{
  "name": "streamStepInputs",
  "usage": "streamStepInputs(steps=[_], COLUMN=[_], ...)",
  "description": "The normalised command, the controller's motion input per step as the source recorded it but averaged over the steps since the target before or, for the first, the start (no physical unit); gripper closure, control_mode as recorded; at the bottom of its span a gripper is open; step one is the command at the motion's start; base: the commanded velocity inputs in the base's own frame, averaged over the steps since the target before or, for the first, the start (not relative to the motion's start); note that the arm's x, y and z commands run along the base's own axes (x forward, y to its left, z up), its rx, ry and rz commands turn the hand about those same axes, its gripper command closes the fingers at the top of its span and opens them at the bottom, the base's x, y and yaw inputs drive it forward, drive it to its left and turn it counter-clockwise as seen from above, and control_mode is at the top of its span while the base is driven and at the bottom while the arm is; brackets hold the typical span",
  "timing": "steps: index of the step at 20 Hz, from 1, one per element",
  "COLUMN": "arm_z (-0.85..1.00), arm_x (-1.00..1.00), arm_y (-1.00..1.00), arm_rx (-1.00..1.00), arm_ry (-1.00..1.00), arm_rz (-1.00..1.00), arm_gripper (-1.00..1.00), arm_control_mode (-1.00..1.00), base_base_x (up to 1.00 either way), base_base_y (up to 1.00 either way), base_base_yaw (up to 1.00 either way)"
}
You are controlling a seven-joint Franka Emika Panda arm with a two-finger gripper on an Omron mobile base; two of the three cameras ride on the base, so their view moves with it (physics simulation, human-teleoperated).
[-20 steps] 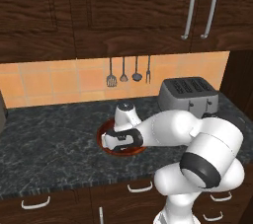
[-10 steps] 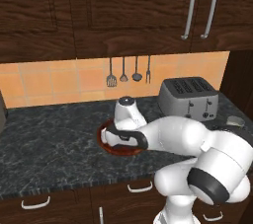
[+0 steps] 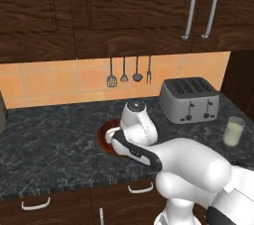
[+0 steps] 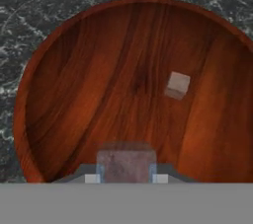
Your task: Grab a lemon wedge from the fridge and one ice cube from the ice bowl, and put them in the glass of lemonade.
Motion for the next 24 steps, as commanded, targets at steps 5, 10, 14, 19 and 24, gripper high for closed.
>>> streamStepInputs(steps=[5,10,14,19,24], arm_z=[0.41,1.00,0.95,0.48,0.69], arm_x=[-0.09,-0.26,-0.65,-0.77,-0.29], arm_y=[-0.11,-0.40,-0.56,-0.94,-1.00], arm_rx=[0.01,0.00,0.00,0.00,0.00], arm_ry=[-0.09,0.08,0.28,0.11,0.01], arm_rz=[0.00,0.02,0.04,0.00,-0.01], arm_gripper=[1.00,1.00,1.00,1.00,1.00], arm_control_mode=[-1.00,-1.00,-1.00,-1.00,-1.00], base_base_x=[0.00,0.00,0.00,0.00,0.00], base_base_y=[0.00,0.00,0.00,0.00,0.00], base_base_yaw=[0.00,0.00,0.00,0.00,0.00])
